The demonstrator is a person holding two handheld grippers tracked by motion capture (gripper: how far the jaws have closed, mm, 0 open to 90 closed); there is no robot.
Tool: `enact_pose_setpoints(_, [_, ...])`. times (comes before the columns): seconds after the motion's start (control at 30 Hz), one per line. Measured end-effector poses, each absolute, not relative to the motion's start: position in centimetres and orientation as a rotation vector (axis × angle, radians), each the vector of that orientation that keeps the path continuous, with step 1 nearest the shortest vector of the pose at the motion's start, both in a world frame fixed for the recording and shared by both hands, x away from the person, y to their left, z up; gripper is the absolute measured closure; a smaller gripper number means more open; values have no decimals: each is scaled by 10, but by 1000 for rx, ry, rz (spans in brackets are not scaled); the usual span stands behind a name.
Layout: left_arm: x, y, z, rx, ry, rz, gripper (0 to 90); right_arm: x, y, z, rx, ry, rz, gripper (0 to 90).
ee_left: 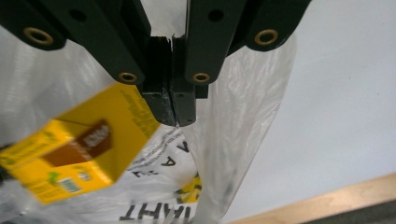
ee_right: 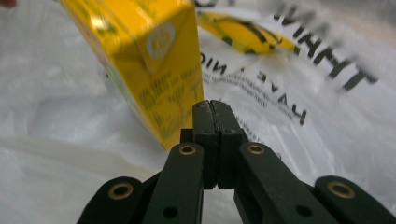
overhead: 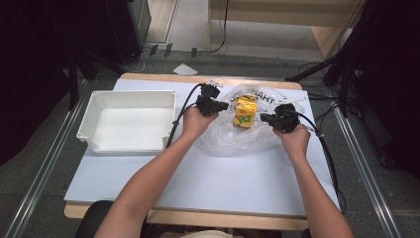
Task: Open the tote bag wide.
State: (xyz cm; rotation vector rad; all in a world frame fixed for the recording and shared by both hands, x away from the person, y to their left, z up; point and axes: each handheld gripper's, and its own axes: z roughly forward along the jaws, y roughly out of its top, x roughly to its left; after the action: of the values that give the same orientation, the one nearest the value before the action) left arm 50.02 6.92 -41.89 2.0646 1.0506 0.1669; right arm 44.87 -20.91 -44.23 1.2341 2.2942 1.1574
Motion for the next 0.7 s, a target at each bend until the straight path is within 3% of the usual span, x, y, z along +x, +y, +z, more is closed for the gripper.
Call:
enact_pose_setpoints(0.3, [520,76,-453,2121,1179,184,899,437,-223,-471,1268,2321,1114,900])
enact_pose_setpoints(0.7, [526,81,-464,2130,1181,192,900,432,-242,-487,1295,2288,1136,900])
